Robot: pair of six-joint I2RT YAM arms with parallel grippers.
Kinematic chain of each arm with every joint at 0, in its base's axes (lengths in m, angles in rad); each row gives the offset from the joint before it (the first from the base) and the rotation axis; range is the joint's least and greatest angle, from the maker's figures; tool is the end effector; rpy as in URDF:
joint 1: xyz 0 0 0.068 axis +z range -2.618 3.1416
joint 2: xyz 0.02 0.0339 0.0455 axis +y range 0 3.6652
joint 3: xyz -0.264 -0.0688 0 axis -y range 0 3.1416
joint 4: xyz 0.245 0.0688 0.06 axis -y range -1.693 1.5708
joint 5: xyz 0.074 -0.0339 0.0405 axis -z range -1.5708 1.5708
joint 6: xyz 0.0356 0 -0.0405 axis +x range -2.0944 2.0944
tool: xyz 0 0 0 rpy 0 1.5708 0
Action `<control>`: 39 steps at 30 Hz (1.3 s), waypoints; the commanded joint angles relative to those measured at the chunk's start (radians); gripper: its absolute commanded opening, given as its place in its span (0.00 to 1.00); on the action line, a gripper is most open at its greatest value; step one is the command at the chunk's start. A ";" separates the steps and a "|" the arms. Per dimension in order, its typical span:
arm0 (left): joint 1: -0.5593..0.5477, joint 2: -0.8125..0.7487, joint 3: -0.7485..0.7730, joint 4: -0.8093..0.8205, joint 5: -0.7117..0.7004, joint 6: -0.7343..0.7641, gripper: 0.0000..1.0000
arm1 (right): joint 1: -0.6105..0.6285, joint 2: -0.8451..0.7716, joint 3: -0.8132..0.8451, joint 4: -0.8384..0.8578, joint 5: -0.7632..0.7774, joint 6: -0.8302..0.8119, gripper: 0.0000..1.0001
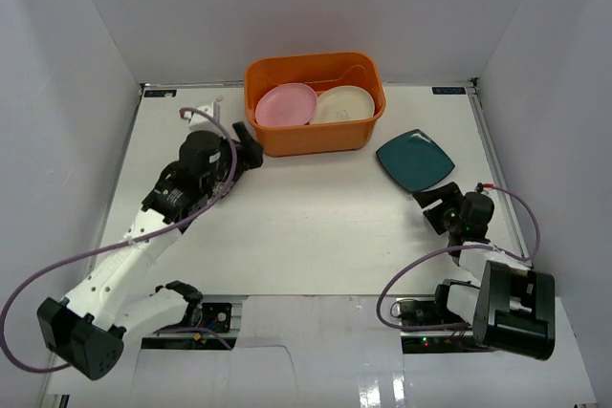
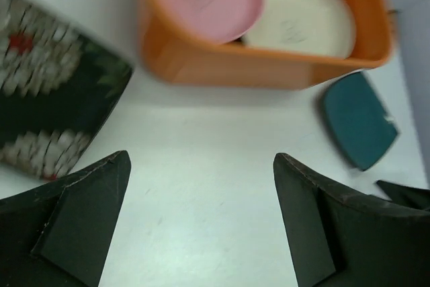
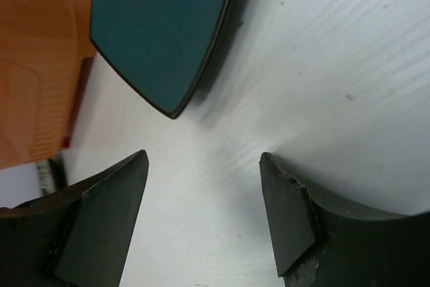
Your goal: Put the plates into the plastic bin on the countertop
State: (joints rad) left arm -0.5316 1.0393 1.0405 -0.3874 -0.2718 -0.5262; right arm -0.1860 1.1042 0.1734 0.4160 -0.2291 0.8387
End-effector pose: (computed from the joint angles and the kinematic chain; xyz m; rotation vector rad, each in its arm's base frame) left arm 0.2043 -0.1091 0.3606 -0.1749 1.9593 -0.4338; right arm 0.1885 -0.0272 0.1351 0.9192 1.9257 0.6301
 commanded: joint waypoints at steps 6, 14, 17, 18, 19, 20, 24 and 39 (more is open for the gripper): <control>0.251 -0.248 -0.419 -0.073 0.102 -0.308 0.98 | -0.006 0.331 -0.060 0.576 -0.081 0.333 0.67; 0.425 -0.213 -0.580 0.057 0.138 -0.422 0.98 | 0.046 0.724 -0.011 0.945 -0.035 0.562 0.50; 0.487 -0.150 -0.617 0.154 0.213 -0.445 0.98 | 0.054 0.764 0.017 0.981 -0.021 0.605 0.41; 0.524 -0.130 -0.640 0.183 0.239 -0.455 0.98 | 0.053 0.766 0.034 0.962 -0.015 0.608 0.37; 0.528 -0.111 -0.649 0.240 0.262 -0.460 0.98 | 0.053 0.760 0.040 0.945 -0.004 0.605 0.33; 0.539 -0.096 -0.658 0.270 0.285 -0.462 0.98 | 0.053 0.752 0.046 0.928 0.017 0.579 0.25; 0.584 0.023 -0.685 0.427 0.350 -0.475 0.98 | 0.051 0.723 0.058 0.895 0.028 0.554 0.08; 0.611 0.317 -0.706 0.728 0.398 -0.509 0.86 | 0.027 -0.060 0.099 0.474 0.048 0.301 0.08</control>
State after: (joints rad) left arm 0.0696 1.3334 0.3603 0.3332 0.1463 -1.0405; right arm -0.1455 1.1305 0.1589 0.8391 -0.1734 1.2331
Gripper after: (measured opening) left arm 0.873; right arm 0.114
